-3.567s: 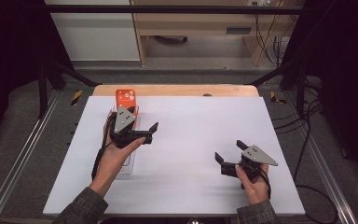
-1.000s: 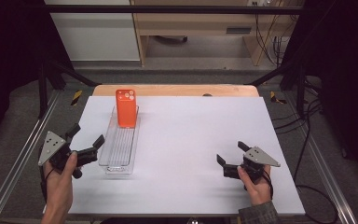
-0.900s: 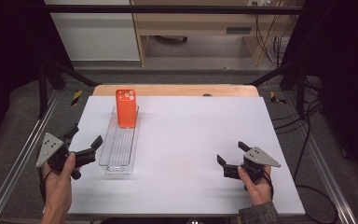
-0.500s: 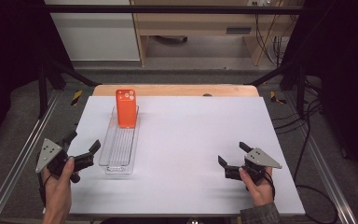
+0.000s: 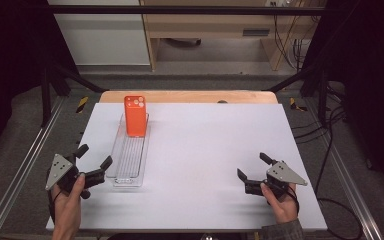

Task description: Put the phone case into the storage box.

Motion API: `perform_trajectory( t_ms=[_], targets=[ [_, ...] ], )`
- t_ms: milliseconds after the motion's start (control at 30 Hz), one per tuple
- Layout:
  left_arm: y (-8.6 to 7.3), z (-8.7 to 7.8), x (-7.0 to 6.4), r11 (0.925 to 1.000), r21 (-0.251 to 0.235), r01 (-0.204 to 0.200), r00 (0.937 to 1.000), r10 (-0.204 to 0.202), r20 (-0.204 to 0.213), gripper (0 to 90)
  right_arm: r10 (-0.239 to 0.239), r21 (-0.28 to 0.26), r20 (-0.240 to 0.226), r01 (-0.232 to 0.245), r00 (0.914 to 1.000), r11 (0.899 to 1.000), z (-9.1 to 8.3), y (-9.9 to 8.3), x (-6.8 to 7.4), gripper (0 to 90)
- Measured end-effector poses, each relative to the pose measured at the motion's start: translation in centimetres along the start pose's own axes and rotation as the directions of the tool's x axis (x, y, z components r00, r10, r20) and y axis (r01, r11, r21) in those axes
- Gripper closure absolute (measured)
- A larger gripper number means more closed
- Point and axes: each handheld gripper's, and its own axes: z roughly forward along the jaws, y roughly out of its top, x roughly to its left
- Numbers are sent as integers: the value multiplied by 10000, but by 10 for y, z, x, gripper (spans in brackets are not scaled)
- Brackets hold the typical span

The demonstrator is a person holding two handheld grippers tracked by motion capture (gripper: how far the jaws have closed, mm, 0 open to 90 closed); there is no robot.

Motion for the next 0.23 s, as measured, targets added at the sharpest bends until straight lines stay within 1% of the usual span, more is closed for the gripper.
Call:
perform_trajectory(
  t_ms=[167,233],
  targets=[
    [-3,3,-3,10000,21,-58,9999,58,144,30,-104,-176,98,106,9999,9998,-4,-2,-2,29],
    [-3,3,-3,9997,107,-232,9996,230,192,30,-104,-182,124,107,9999,9998,-4,-3,-3,28]
  ],
)
